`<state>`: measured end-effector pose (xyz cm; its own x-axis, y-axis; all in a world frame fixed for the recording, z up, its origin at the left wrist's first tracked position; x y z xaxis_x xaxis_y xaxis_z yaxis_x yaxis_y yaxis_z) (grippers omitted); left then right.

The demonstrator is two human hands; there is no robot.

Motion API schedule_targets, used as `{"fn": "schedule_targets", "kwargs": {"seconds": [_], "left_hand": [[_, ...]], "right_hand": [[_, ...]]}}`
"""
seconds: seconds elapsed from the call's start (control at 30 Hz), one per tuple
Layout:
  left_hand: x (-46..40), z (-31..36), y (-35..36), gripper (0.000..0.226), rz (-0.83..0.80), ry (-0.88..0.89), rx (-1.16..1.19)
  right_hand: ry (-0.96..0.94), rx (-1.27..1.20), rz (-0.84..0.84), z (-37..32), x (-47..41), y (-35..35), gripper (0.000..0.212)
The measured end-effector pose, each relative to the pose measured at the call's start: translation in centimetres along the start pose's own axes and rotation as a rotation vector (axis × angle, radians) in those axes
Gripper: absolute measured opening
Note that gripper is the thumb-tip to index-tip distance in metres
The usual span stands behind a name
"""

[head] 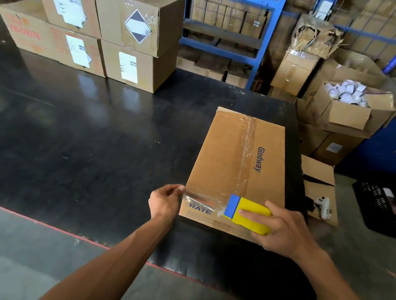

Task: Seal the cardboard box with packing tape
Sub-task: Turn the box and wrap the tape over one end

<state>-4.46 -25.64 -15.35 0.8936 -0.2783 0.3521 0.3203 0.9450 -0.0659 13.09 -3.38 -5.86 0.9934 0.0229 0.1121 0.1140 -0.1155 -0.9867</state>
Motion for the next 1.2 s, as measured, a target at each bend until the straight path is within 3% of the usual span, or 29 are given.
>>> {"fn": "schedule_targets", "kwargs": {"seconds": [0.37,0.6,0.67,0.77,0.83,0.87,0.93,1.03,1.1,1.2], "left_hand": [[-2.0,-1.2,0.9,0.005,0.011,-0.001,0.005],[-2.8,-2.3,-0.3,0.009,-0.162,0.148,-0.105],[-2.4,-2.3,-0.6,0.023,-0.208,0.232,-0.145],[-2.2,-2.7,-0.7,0.065,-0.246,0.203,-0.115],[-2.3,-2.6,-1.2,0.075,-0.219,0.234,-0.123],[-2.5,-2.1,-1.5,0.074,-0.199,0.334,-0.238],[-2.1,0.2,-0.9,0.070,-0.193,0.702,-0.609],[-1.2,2.6,2.8,0.060,-0.407,1.239,-1.172],[-1.9,2.8,5.0,0.058,-0.567,1.382,-1.441],[-4.1,2.0,6.6,0.060,-0.689,1.366,-1.665]], "right_hand": [[0.072,0.069,-0.102,0.4,-1.5,0.2,0.049],[0.073,0.059,-0.153,0.8,-2.0,0.5,0.053],[0.073,0.056,-0.140,0.8,-2.0,0.5,0.052],[0.087,0.039,-0.130,0.8,-1.9,0.4,0.049],[0.086,0.043,-0.126,0.6,-1.9,0.2,0.049],[0.084,0.054,-0.122,0.5,-1.9,0.1,0.048],[0.078,0.087,-0.108,0.5,-2.0,-0.1,0.047],[0.080,0.105,-0.115,0.6,-2.0,0.0,0.050],[0.084,0.101,-0.125,0.6,-2.0,0.1,0.051],[0.098,0.098,-0.139,0.7,-2.1,0.2,0.054]]}}
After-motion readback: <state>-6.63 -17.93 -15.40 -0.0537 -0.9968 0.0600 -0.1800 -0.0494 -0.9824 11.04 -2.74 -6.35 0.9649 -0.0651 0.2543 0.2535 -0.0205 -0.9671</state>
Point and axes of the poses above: each hand's wrist, its own x-axis away from the middle knuckle, its own y-axis out of the palm, z = x × y, the point moved 4 cm from there along -x, towards the middle knuckle, and after that the axes turned 14 degrees about -z, right-handed, at the moved point
